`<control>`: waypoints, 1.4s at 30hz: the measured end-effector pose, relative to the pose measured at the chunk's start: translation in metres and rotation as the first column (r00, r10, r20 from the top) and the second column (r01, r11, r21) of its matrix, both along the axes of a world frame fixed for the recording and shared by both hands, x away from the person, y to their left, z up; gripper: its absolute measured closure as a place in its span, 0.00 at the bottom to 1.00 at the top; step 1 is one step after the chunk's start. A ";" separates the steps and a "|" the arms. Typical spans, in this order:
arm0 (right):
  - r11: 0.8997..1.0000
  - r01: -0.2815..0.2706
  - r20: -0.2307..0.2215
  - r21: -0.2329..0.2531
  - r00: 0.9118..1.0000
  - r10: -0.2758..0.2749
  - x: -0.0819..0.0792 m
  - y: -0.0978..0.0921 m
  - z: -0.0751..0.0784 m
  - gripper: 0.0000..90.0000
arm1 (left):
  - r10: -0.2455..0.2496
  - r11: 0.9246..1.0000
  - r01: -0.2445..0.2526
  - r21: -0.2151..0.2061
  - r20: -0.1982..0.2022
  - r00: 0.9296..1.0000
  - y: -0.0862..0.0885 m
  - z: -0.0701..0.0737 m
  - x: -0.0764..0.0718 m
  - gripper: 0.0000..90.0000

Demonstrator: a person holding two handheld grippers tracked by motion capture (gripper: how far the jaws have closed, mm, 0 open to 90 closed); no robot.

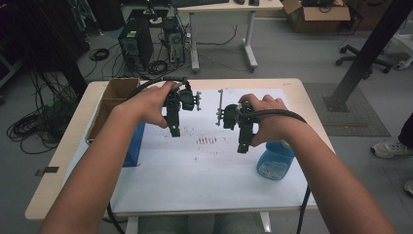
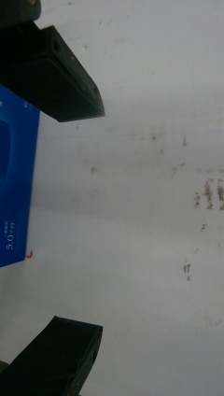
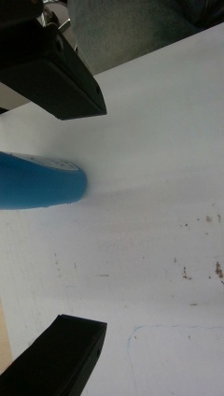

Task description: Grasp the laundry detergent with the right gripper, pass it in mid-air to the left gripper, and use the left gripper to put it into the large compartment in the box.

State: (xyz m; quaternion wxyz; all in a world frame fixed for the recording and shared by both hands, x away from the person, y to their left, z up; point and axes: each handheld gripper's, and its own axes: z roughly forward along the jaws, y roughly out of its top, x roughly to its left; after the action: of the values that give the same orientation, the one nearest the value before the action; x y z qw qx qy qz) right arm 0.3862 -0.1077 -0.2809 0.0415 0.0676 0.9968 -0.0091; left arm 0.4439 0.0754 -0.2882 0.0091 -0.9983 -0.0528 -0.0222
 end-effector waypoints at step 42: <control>0.991 0.030 0.071 0.127 0.997 -0.039 -0.010 -0.019 0.048 0.00 | 0.001 1.000 -0.001 -0.014 -0.001 1.000 0.003 0.002 0.000 0.00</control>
State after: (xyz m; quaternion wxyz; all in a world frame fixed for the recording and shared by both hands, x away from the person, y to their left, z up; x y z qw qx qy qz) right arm 0.3760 -0.1269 -0.2327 0.0737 0.0874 0.9919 0.0558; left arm 0.4437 0.0779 -0.2862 0.0020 -0.9983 -0.0536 -0.0216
